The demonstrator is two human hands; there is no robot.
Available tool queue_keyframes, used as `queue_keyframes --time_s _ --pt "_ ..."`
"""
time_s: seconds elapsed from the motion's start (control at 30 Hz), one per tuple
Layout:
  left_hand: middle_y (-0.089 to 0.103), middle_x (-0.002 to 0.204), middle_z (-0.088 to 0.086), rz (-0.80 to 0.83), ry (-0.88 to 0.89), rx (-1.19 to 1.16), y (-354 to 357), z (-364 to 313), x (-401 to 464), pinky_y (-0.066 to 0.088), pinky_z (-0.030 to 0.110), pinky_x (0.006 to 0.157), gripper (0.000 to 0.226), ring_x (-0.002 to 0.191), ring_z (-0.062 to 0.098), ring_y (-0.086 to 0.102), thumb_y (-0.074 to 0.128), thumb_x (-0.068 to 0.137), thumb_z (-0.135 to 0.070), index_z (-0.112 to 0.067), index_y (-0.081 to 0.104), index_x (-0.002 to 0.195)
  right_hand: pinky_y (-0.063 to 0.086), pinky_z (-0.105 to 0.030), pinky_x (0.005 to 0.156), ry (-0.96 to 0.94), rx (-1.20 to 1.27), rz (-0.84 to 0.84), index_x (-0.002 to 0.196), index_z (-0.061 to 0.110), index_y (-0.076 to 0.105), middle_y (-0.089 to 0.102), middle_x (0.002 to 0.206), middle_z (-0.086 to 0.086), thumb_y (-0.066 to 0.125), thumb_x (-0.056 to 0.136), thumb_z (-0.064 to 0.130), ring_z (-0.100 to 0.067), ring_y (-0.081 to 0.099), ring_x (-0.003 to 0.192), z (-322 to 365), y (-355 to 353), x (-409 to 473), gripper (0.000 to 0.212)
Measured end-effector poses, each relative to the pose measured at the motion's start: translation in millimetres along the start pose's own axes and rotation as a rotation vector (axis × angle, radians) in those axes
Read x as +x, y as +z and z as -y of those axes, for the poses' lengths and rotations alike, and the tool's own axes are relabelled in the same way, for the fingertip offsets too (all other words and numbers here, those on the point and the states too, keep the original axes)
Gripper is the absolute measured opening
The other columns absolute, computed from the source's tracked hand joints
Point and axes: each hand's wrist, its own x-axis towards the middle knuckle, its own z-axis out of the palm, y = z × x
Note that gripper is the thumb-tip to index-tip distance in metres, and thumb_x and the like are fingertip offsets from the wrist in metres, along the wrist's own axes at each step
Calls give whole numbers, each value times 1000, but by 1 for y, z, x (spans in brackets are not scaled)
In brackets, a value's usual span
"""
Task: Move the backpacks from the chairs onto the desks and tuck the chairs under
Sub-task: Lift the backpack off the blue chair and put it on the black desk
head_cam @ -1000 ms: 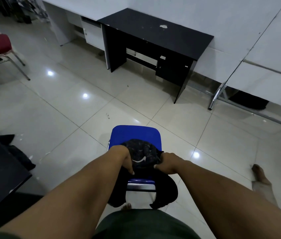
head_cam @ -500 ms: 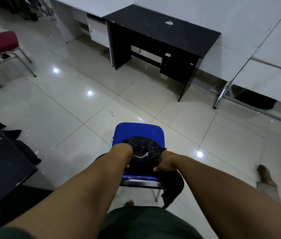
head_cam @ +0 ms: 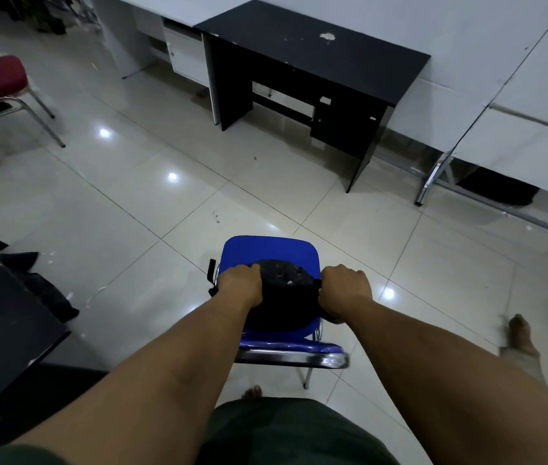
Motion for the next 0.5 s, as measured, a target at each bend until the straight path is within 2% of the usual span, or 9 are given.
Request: queue_keyframes --time_s 0.1,0.17,0.2,0.23,0.3,0.37,0.5 --pt "36 140 12 -43 -3 147 -2 0 6 42 46 98 54 126 31 40 66 85 -37 -20 50 134 49 -32 71 48 104 11 95 16 60 59 85 -2 57 91 24 -22 62 78 -1 -4 5 10" --pt "39 139 11 -95 70 163 -1 -3 9 36 48 105 51 129 31 38 66 84 -37 -18 54 131 51 -33 70 68 141 41 93 15 58 60 87 -2 58 91 26 -22 63 80 -2 -8 9 11" --pt "45 134 10 -116 107 141 -1 -5 10 36 47 105 47 125 30 44 65 85 -35 -17 56 127 52 -33 71 74 153 60 94 15 58 60 89 -3 57 91 26 -22 63 81 -2 -9 10 11" --pt "52 127 9 -133 135 110 -2 -7 10 39 45 103 42 116 29 51 64 85 -32 -17 58 123 52 -34 71 78 163 81 94 15 57 61 90 -3 57 91 26 -22 62 82 -2 -10 10 11" --pt "60 112 8 -157 162 39 -7 -12 7 47 38 87 31 97 26 60 64 85 -27 -17 60 113 50 -34 72 72 174 120 94 17 53 59 94 -4 57 90 27 -23 60 83 -2 -10 10 11" --pt "61 108 7 -178 169 -27 -12 -18 7 49 34 75 29 90 24 61 64 85 -26 -16 58 112 49 -33 72 59 194 157 96 18 52 58 95 -4 57 90 28 -23 59 84 -1 -10 10 13" --pt "59 107 7 -242 167 -109 -24 -29 10 52 36 76 35 91 25 60 63 87 -30 -16 52 117 55 -36 83 29 286 255 106 18 60 62 97 -3 59 89 32 -21 63 88 3 -8 13 22"
